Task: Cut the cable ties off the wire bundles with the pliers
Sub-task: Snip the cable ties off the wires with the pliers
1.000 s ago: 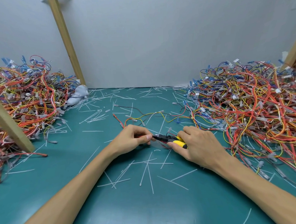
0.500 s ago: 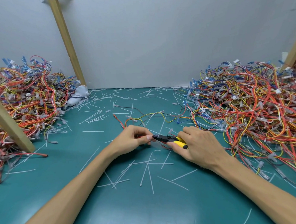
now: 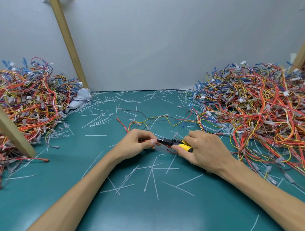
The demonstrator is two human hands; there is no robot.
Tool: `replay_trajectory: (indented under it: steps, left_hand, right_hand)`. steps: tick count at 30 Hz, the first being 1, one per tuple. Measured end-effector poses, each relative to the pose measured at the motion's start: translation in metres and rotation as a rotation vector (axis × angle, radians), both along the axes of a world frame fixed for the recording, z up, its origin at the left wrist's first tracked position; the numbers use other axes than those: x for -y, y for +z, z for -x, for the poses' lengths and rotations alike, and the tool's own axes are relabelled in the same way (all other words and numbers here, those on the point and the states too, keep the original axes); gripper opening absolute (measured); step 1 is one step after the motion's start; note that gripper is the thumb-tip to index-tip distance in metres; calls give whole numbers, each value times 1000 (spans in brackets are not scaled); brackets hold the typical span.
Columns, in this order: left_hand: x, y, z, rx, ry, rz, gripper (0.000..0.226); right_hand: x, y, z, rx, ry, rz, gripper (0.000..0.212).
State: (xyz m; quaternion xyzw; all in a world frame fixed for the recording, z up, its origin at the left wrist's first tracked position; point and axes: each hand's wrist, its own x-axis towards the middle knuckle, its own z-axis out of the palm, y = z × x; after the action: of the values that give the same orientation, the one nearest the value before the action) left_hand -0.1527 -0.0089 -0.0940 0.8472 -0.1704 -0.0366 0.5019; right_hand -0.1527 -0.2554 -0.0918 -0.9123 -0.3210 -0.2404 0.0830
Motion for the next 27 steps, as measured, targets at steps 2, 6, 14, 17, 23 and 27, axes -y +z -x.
replay_trajectory:
  steps: [2, 6, 14, 17, 23, 27]
  left_hand:
    - [0, 0, 0, -5, 7, 7, 18]
    - [0, 0, 1, -13, 14, 11, 17]
    - [4, -2, 2, 127, 95, -24, 18]
    - [11, 0, 5, 320, 203, -42, 15]
    - [15, 6, 9, 461, 250, 33, 13]
    - [17, 7, 9, 500, 217, 11, 10]
  right_hand:
    - [0, -1, -1, -6, -16, -22, 49]
    - [3, -3, -1, -50, -72, -96, 55]
    - [5, 0, -1, 45, -89, -219, 47]
    - [5, 1, 0, 81, 28, -241, 40]
    - [1, 1, 4, 136, 190, -87, 26]
    - [4, 5, 3, 162, 185, -128, 27]
